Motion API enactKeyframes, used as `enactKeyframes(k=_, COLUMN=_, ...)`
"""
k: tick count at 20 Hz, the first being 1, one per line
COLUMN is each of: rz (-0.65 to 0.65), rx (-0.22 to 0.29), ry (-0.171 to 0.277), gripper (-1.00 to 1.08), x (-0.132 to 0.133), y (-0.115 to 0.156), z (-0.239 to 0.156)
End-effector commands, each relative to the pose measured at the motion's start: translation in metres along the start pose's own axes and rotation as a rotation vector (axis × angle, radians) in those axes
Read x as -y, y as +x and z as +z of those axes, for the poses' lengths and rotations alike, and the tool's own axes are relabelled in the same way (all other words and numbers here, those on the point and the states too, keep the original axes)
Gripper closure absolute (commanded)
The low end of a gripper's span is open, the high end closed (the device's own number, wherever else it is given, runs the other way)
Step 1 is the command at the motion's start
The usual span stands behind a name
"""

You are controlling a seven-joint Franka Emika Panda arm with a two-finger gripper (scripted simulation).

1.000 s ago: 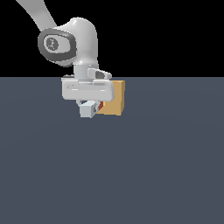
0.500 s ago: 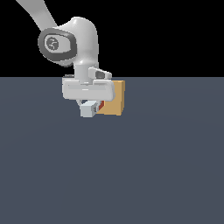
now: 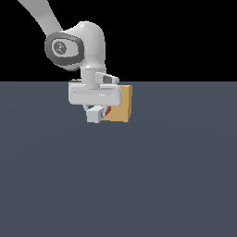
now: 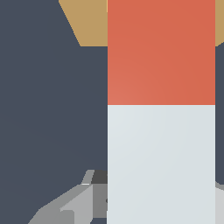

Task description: Insert the peg into the horizontal hole in a box.

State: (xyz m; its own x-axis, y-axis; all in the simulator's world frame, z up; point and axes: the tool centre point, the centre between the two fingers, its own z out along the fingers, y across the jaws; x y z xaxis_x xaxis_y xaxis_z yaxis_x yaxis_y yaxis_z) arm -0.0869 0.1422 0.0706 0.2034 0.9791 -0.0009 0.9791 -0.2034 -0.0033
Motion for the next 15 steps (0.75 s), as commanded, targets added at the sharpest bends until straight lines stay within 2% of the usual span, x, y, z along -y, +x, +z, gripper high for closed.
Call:
enactKeyframes(k=1, rz=-0.002, rx=-0.002, ry=-0.003, gripper=1.08, x=0.000, y=0.015, z=-0.002)
enactKeyframes(k=8, rz=-0.001, rx=-0.003, ry=-0.005, gripper=1.08, x=0.000, y=0.063, z=-0.003)
enactKeyframes(k=15, rz=-0.002, rx=-0.004, ry=-0.006, gripper=1.08, x=-0.001, y=0.079, z=-0.003)
